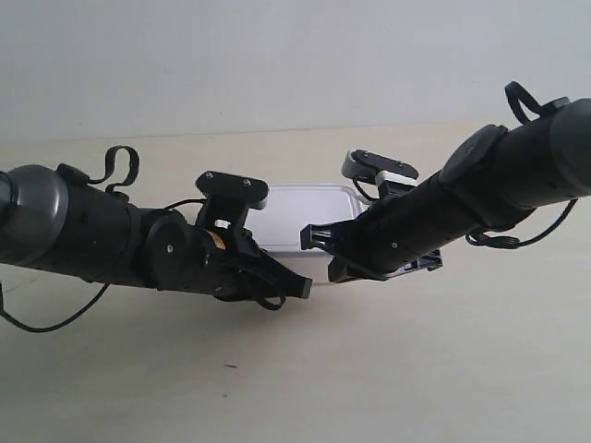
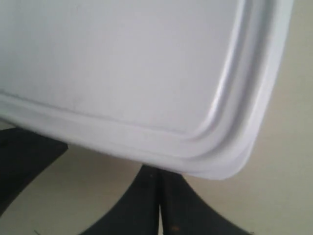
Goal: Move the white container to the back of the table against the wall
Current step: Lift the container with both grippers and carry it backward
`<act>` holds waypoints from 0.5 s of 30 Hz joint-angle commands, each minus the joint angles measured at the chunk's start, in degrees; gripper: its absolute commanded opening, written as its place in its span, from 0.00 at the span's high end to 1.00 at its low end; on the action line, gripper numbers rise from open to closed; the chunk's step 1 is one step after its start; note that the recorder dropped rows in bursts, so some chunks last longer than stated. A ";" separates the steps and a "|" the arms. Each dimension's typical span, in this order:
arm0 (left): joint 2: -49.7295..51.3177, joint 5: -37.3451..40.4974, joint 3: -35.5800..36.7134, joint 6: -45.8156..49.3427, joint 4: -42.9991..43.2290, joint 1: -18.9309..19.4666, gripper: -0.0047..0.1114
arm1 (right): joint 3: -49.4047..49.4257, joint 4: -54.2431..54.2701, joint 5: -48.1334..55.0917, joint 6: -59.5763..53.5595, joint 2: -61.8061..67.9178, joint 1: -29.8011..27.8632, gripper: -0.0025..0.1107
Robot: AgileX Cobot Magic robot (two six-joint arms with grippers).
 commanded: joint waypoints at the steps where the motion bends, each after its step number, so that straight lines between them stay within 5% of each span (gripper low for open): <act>1: 1.68 -0.55 -2.70 2.85 0.40 4.23 0.96 | -3.28 -0.28 -0.85 0.04 2.80 0.20 0.98; 15: 7.15 0.72 -12.91 3.40 3.20 7.15 0.96 | -18.69 -0.54 -1.81 0.04 13.05 -0.35 0.98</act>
